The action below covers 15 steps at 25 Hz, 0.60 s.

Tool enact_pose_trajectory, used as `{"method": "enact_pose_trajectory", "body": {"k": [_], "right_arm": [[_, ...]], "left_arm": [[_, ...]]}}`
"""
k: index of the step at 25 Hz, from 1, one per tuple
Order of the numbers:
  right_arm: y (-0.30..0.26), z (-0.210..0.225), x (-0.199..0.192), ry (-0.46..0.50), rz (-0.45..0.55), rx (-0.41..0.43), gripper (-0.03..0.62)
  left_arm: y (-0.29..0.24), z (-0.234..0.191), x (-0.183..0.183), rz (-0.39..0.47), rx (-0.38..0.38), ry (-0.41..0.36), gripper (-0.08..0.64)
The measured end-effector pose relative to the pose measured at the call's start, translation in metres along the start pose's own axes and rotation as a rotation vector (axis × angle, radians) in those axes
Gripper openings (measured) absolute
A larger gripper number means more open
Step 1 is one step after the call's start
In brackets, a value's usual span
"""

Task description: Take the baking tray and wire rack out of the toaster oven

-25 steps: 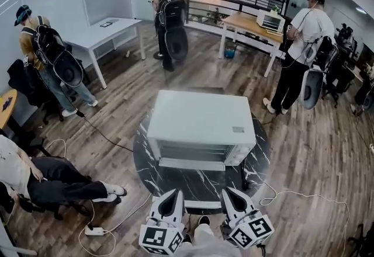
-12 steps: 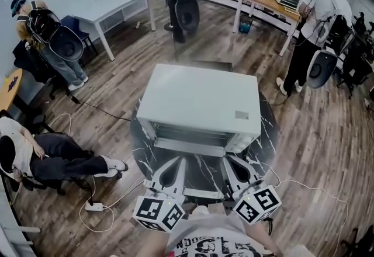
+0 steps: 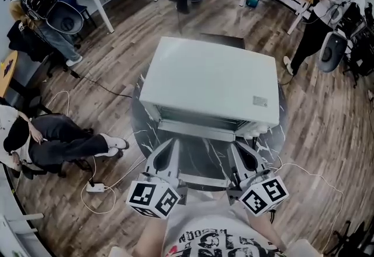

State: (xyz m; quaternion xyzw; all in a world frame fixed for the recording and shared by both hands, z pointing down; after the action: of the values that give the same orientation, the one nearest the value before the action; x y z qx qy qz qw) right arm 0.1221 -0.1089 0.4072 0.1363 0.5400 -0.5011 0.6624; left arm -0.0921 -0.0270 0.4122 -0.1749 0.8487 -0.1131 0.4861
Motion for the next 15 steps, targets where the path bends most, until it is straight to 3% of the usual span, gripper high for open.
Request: {"method": "enact_pose_trajectory", "body": {"k": [15], "right_arm": [[-0.015,-0.030,-0.012,-0.084,0.061,-0.176,0.003]], "left_arm": [[-0.016,-0.051,0.017,-0.140,-0.146,0.034,0.002]]}}
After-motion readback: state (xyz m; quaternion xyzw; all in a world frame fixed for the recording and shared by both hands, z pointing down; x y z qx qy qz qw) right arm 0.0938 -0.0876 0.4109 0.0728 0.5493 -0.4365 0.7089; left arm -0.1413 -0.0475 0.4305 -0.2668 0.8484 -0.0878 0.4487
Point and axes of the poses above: the fingertips, and each gripper's own axes: y backward along the fingers, z to its right, x out of its top, the point moved 8 cm from there along y, backward along the fingers, and after that the axes turned 15 degrees about -z, right-handed, at the moved point
